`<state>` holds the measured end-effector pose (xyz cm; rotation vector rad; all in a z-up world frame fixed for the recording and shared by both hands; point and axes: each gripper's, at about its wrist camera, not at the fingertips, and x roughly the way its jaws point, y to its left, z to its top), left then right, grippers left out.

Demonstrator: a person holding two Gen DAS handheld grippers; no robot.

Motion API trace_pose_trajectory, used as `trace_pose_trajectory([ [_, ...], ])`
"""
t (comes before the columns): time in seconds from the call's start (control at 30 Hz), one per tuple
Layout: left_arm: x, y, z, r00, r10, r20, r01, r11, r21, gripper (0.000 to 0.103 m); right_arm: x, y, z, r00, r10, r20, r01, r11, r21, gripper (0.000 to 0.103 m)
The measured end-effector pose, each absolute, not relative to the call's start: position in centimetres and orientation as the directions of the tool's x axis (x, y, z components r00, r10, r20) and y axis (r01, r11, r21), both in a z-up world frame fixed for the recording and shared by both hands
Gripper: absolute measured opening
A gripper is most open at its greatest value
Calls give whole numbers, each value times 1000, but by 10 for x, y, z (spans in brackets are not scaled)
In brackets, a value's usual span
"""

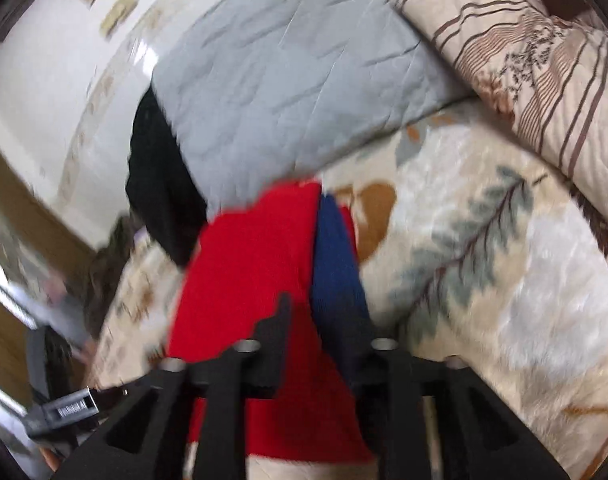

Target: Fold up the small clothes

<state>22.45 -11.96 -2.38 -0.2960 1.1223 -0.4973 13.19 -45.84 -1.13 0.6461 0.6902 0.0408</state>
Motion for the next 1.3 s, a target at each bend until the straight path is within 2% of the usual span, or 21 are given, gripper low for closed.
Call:
trace_pose_trajectory([
  [0.07,241,-122,-23,327,-532,-781,204,847,-491,80,145,-462,-9,777,257,-574,178,786,593,53],
  [0.1,249,-124,-25,314,-544,-778,195,839,-508,80,154,-461,-11,768,271,-580,169,788,592,60],
  [0.27,278,-139,-41,233,-611,-757,152,792,-592,80,192,-448,-29,692,273,-669,179,832,525,61],
  [0.33,285,-144,-49,211,-617,-758,140,787,-601,80,199,-447,-38,668,259,-698,187,849,494,66],
  [0.37,288,-147,-55,198,-626,-754,130,780,-612,81,204,-448,-43,658,264,-705,185,851,492,71],
  [0.4,289,-148,-58,188,-638,-747,120,770,-627,81,207,-450,-48,648,285,-707,181,843,506,76],
  [0.57,295,-153,-71,163,-686,-709,73,725,-685,81,211,-465,-70,638,448,-626,131,738,662,79],
  [0.63,294,-154,-71,166,-689,-705,68,721,-689,80,210,-462,-71,627,480,-614,103,730,676,71],
  [0.7,292,-156,-67,182,-673,-717,81,737,-671,67,209,-457,-69,626,475,-618,85,746,660,48],
  [0.8,284,-159,-52,231,-625,-746,130,779,-613,54,204,-447,-59,656,433,-618,64,785,617,39],
  [1.0,258,-156,-22,318,-562,-764,213,827,-520,50,181,-431,-37,710,373,-597,61,812,580,35],
  [1.3,197,-84,-2,347,-536,-770,224,844,-487,50,119,-372,-20,702,449,-553,-5,779,627,35],
])
